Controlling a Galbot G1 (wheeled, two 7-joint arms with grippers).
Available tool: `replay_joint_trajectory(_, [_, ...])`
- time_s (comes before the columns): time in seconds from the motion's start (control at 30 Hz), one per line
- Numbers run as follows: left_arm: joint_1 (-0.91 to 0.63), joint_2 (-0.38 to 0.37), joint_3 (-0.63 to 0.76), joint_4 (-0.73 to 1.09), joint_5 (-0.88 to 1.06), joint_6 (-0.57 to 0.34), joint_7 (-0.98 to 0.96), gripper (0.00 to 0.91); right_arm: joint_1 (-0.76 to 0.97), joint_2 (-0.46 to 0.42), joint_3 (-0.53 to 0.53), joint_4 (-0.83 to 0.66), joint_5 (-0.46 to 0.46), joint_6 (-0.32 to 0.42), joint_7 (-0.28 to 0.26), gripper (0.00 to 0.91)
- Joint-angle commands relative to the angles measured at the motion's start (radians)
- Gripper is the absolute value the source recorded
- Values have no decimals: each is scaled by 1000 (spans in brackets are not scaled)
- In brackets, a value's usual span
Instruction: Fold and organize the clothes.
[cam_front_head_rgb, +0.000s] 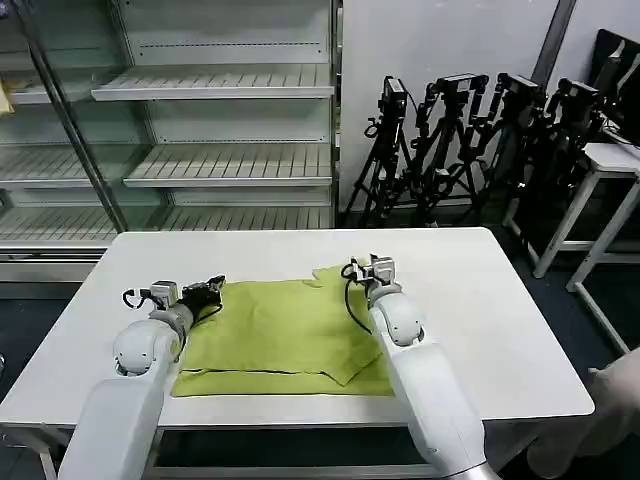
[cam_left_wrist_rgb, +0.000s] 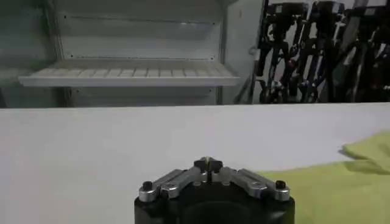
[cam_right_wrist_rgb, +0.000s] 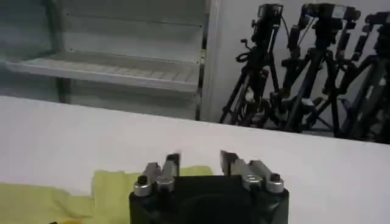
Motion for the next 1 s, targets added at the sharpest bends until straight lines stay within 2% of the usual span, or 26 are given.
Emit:
replay_joint_trajectory(0.03, [-3, -6, -6, 7, 10, -3, -1, 10, 35, 15, 2, -112, 29, -1, 15, 907])
replay_joint_trajectory(0.13, [-2, 0, -11, 8, 9, -3, -1, 10, 35, 18, 0, -126, 55, -2, 18, 907])
replay_joint_trajectory(0.17, [-1, 1, -13, 7, 9, -3, -1, 10, 34, 20, 0, -129, 58, -2, 15, 836])
replay_joint_trajectory(0.23, [1, 2, -13, 6, 9, -3, -1, 10, 34, 23, -3, -133, 54, -2, 17, 0])
replay_joint_trajectory(0.63, [22, 7, -16, -7, 12, -8, 5, 10, 30, 20, 2, -118, 55, -1, 16, 0])
replay_joint_trajectory(1.0, [32, 5, -26, -8, 17, -22, 8, 10, -5, 10, 7, -48, 32, 17, -15, 0])
